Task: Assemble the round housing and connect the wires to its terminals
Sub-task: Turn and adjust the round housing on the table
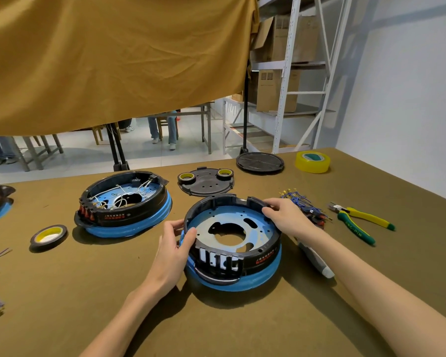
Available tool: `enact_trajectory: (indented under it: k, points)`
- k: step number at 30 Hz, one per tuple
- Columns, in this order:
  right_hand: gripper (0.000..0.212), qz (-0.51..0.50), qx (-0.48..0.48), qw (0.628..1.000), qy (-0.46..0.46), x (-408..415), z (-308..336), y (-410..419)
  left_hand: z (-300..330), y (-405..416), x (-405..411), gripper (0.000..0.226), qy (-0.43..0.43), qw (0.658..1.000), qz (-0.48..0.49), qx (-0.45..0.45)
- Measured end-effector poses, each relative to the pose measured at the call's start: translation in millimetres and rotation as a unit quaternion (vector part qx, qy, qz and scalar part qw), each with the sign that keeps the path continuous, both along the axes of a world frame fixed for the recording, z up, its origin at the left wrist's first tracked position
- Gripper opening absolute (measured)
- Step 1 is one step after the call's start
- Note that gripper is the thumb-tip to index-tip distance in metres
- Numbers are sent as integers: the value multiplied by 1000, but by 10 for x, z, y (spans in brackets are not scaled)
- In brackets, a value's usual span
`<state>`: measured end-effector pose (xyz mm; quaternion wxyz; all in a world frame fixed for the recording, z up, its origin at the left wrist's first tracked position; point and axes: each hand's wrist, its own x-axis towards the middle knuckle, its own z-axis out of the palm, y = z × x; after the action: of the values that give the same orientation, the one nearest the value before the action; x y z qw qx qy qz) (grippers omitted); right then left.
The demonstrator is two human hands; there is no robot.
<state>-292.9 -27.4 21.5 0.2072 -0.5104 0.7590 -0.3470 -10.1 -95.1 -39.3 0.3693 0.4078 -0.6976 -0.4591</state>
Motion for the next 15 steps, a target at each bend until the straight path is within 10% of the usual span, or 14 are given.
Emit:
enact_trajectory:
  k: [15]
  points:
    - [16,-12,15,995,-94,-112,-27,139,68,65,-15,48,-51,995,21,-80]
